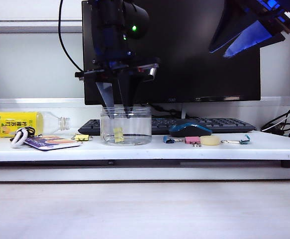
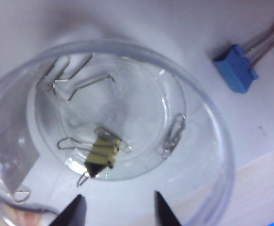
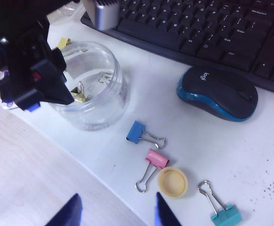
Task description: Take the clips out of the round transparent plastic box and place them on the table.
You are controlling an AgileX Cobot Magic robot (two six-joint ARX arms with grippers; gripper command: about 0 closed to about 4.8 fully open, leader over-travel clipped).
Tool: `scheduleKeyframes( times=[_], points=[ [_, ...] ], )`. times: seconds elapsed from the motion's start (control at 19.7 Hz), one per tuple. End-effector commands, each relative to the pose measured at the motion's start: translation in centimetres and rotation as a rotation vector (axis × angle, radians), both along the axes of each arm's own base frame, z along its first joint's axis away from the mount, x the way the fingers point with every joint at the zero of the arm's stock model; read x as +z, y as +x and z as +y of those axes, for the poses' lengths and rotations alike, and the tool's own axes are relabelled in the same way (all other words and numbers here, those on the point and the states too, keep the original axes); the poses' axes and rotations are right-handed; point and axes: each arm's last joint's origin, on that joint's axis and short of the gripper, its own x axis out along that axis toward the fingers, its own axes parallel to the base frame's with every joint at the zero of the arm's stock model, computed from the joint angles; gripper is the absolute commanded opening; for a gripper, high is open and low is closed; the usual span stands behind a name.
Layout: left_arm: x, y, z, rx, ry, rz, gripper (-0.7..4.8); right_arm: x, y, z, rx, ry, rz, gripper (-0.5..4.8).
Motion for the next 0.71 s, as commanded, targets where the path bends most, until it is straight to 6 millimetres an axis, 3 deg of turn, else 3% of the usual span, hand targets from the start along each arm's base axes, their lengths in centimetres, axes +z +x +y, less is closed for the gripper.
scheduleKeyframes(
  times=[0.05,0.71],
  points=[
    [-0.32,0.02,-0.07,0.002,0.014,0.01,1.98,0.37,0.02,0.02,0.004,0.007,-0.022,2.03],
    [-1.23,0.27,0.05,0.007,0.108,-0.002,1.82,0.38,0.02,0.03,0.004,0.008,-0.022,2.03]
  ],
)
